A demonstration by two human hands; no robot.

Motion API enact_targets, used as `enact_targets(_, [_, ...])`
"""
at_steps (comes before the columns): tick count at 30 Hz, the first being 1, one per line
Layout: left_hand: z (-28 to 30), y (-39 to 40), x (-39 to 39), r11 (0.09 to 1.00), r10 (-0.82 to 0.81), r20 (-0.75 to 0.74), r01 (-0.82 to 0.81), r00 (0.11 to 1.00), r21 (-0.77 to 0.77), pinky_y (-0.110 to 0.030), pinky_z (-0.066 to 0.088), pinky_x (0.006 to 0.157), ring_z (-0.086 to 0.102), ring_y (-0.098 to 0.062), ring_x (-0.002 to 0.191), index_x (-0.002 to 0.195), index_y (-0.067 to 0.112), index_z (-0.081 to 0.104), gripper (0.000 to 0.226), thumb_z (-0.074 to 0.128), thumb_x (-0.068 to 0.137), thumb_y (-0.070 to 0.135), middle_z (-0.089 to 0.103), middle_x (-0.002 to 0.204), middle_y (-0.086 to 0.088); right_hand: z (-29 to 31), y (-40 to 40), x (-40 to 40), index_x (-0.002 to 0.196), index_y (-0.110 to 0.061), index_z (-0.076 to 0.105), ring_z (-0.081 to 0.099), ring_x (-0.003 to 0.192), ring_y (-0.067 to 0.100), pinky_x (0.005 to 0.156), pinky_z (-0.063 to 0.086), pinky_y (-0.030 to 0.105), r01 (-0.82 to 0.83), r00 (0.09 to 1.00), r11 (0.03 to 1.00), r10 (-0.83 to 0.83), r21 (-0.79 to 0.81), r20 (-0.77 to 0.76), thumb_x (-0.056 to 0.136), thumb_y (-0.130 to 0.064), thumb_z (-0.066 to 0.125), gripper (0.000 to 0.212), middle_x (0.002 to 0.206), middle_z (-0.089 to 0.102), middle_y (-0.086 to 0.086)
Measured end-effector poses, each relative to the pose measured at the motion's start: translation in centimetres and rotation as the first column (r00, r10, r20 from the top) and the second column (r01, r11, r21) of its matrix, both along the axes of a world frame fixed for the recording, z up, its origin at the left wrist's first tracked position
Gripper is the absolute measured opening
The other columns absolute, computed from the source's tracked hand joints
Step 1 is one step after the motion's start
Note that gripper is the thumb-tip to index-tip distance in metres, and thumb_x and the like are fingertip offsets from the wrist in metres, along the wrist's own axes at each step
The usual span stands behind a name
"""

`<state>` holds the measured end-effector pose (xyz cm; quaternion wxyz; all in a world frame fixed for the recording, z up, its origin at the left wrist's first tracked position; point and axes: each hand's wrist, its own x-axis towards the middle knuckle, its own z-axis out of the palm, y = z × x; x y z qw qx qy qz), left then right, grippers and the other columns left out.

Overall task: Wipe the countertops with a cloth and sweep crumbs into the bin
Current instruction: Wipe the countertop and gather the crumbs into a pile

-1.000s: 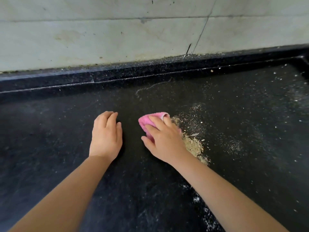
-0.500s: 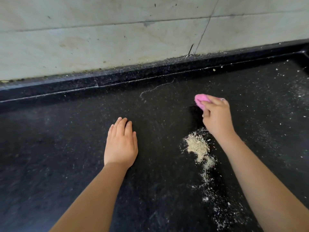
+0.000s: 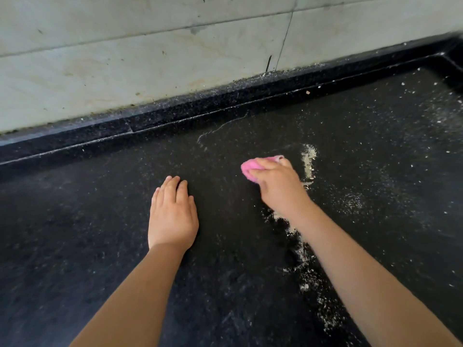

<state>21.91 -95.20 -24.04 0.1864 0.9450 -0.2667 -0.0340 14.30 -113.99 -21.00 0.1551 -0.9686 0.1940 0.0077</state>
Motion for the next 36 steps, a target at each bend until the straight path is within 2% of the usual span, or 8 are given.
enact_targets(5, [0.2,0.0,-0.1,1.0,-0.005,0.007,0.005,1.0,-0.002,-0.049,0.028,0.103,0.045,-0.043,0.12,0.115,-0.013,0.054,0.038,0.042,0.088,0.011,0.053,0.122,-0.029,0.8,-7.2,-0.8,0.112,-0.021,0.062,0.047,0.119,0.024,0.11,0.027,0.037,0.293,0.955,0.956,-0.294,-0.015,-0.037,0.084,0.003,0.047,0.04,0.128,0.054,0.004])
enact_targets(10, [0.5,-0.1,-0.1,1.0,-0.008,-0.013,0.008,1.0,0.016,-0.044,0.018,0.11,0.033,-0.039,0.13,0.124,-0.011,0.047,0.037,0.045,0.092,0.007,0.044,0.133,-0.026,3.2,-0.3,-2.5,0.103,-0.014,0.068,0.054,0.092,0.006,0.098,0.021,0.007,0.114,0.96,0.993,-0.119,0.038,0.253,0.08,0.009,0.056,0.035,0.115,0.062,-0.007])
enact_targets(13, [0.8,-0.2,-0.2,1.0,-0.007,-0.035,0.007,0.999,0.016,-0.041,0.013,0.112,0.029,-0.037,0.133,0.128,-0.01,0.043,0.039,0.042,0.093,0.009,0.04,0.137,-0.025,1.5,5.9,-4.2,0.088,-0.016,0.073,0.059,0.08,0.029,0.073,0.05,0.034,-0.039,0.945,0.999,0.046,-0.027,0.323,0.061,0.01,0.071,0.037,0.101,0.069,0.001])
enact_targets(17, [1.2,-0.2,-0.4,1.0,0.002,-0.064,-0.001,0.998,0.013,-0.03,0.007,0.113,0.017,-0.027,0.139,0.136,-0.005,0.034,0.043,0.034,0.096,0.013,0.028,0.147,-0.018,-1.3,7.8,-5.1,0.095,-0.018,0.071,0.049,0.089,0.025,0.066,0.053,0.036,-0.216,0.94,0.971,0.235,-0.1,0.249,0.049,-0.003,0.08,0.049,0.107,0.067,-0.001])
enact_targets(20, [1.5,-0.3,-0.6,1.0,0.008,-0.081,-0.007,0.997,0.003,-0.026,0.005,0.112,0.013,-0.024,0.14,0.138,-0.002,0.03,0.044,0.031,0.097,0.015,0.023,0.15,-0.014,-2.3,4.7,-5.3,0.101,-0.021,0.067,0.05,0.092,0.028,0.065,0.054,0.045,-0.198,0.935,0.973,0.225,-0.119,0.276,0.066,-0.002,0.058,0.041,0.11,0.066,-0.002])
enact_targets(27, [1.7,-0.3,-0.7,1.0,0.004,-0.087,-0.004,0.996,0.001,-0.029,0.008,0.112,0.014,-0.026,0.14,0.139,0.0,0.03,0.045,0.032,0.097,0.014,0.025,0.148,-0.016,-1.0,-4.9,-4.2,0.105,-0.012,0.067,0.054,0.1,0.04,0.088,0.032,0.031,0.172,0.967,0.972,-0.135,-0.163,0.215,0.069,0.011,0.052,0.046,0.115,0.064,0.006])
enact_targets(31, [1.5,-0.4,-0.6,1.0,-0.005,-0.076,0.006,0.997,0.004,-0.032,0.01,0.113,0.017,-0.028,0.139,0.137,-0.001,0.034,0.043,0.034,0.096,0.012,0.029,0.147,-0.018,0.2,0.6,-5.0,0.104,-0.02,0.066,0.052,0.1,0.034,0.083,0.043,0.04,-0.083,0.939,0.986,0.127,-0.148,0.319,0.073,-0.006,0.031,0.049,0.114,0.062,-0.003])
enact_targets(36, [1.6,-0.2,-0.7,1.0,-0.012,-0.069,0.013,0.998,0.009,-0.036,0.012,0.112,0.02,-0.031,0.137,0.136,0.003,0.038,0.042,0.036,0.095,0.009,0.03,0.146,-0.019,-1.2,6.4,-7.7,0.094,-0.016,0.07,0.042,0.091,0.021,0.06,0.051,0.032,-0.318,0.903,0.922,0.366,-0.221,0.227,0.056,-0.007,0.072,0.039,0.109,0.065,-0.001])
